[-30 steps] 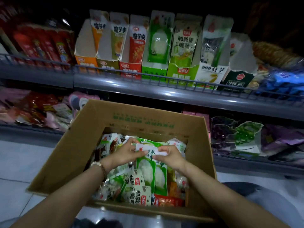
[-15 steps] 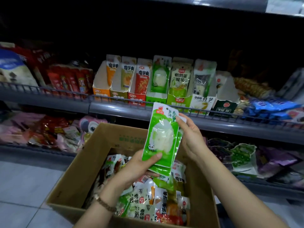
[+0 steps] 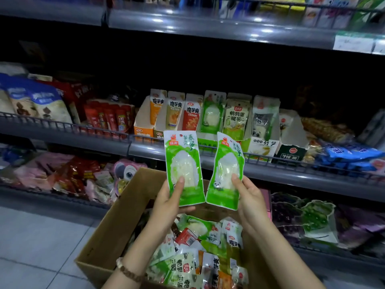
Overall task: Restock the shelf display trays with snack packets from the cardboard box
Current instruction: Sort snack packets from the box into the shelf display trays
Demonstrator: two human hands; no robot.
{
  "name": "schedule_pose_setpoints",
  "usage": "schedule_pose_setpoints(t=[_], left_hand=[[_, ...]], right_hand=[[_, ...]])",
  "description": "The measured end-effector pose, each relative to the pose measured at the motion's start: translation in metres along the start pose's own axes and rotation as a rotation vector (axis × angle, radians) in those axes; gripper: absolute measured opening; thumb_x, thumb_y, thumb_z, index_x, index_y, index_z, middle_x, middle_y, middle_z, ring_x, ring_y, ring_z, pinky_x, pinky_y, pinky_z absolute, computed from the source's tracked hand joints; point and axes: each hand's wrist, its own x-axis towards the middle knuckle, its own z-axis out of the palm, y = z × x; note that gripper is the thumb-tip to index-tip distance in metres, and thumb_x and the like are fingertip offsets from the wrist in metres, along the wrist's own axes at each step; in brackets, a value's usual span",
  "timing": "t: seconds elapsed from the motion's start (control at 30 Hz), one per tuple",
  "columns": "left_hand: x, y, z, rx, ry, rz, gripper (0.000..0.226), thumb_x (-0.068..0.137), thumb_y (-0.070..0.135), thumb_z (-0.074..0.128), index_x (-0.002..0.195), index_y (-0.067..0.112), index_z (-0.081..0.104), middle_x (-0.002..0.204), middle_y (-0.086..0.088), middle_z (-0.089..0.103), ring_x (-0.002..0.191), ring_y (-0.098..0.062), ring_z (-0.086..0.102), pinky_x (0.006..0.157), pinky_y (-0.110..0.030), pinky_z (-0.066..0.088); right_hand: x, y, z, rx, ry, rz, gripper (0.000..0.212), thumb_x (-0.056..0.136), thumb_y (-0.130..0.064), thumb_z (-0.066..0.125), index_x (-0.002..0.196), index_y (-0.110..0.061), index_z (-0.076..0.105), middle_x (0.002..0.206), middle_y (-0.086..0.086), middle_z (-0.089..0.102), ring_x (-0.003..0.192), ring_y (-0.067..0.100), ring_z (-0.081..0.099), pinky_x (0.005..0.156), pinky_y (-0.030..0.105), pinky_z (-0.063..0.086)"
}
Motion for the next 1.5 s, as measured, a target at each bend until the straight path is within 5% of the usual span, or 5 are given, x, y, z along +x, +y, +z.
schedule_pose_setpoints(t=[0.5, 0.9, 1.13, 1.3, 1.5], left_hand=[[0.030, 0.001, 0.006, 0.130, -0.225, -0.064, 0.038, 0.081, 0.027, 0.060, 0.119, 0.025, 0.054, 0.112, 0.002, 0.066, 0.092, -0.017, 0.070, 0.060, -0.027, 0.058], [0.128, 0.046, 0.023, 0.235, -0.543, -0.110, 0.027, 0.093, 0.013, 0.052, 0.117, 0.025, 0.051, 0.106, 0.006, 0.068, 0.091, -0.010, 0.069, 0.064, -0.020, 0.056], [0.211, 0.042, 0.027, 0.439, -0.085, 0.256, 0.035, 0.094, 0.043, 0.042, 0.128, 0.031, 0.043, 0.119, 0.012, 0.055, 0.114, -0.009, 0.053, 0.092, -0.023, 0.044], [0.251, 0.030, 0.027, 0.680, -0.133, 0.297, 0.050, 0.099, 0.042, 0.036, 0.144, 0.022, 0.031, 0.133, 0.001, 0.053, 0.120, -0.018, 0.052, 0.099, -0.033, 0.043], [0.280, 0.016, 0.024, 0.737, -0.248, 0.228, 0.061, 0.090, 0.054, 0.037, 0.146, 0.034, 0.024, 0.144, 0.000, 0.045, 0.132, -0.017, 0.042, 0.109, -0.030, 0.034]], right_hand=[[0.040, -0.045, 0.034, -0.222, -0.212, -0.094, 0.051, 0.085, -0.008, 0.063, 0.126, -0.023, 0.036, 0.108, 0.006, 0.068, 0.093, 0.017, 0.067, 0.081, 0.033, 0.057], [0.143, -0.149, 0.049, -0.714, -0.418, -0.128, 0.029, 0.082, -0.001, 0.067, 0.107, -0.013, 0.058, 0.076, -0.001, 0.070, 0.058, 0.004, 0.064, 0.044, 0.016, 0.047], [0.196, -0.181, 0.067, -0.784, -0.218, -0.427, 0.031, 0.080, 0.000, 0.069, 0.106, -0.012, 0.058, 0.079, 0.001, 0.071, 0.054, 0.000, 0.063, 0.048, 0.015, 0.050], [0.242, -0.190, 0.078, -0.885, -0.099, -0.426, 0.059, 0.076, -0.017, 0.077, 0.129, -0.017, 0.051, 0.121, 0.011, 0.062, 0.104, 0.027, 0.063, 0.092, 0.042, 0.053], [0.284, -0.183, 0.096, -1.001, -0.175, -0.423, 0.054, 0.080, -0.011, 0.073, 0.129, -0.009, 0.050, 0.127, 0.015, 0.057, 0.116, 0.029, 0.056, 0.100, 0.045, 0.046]])
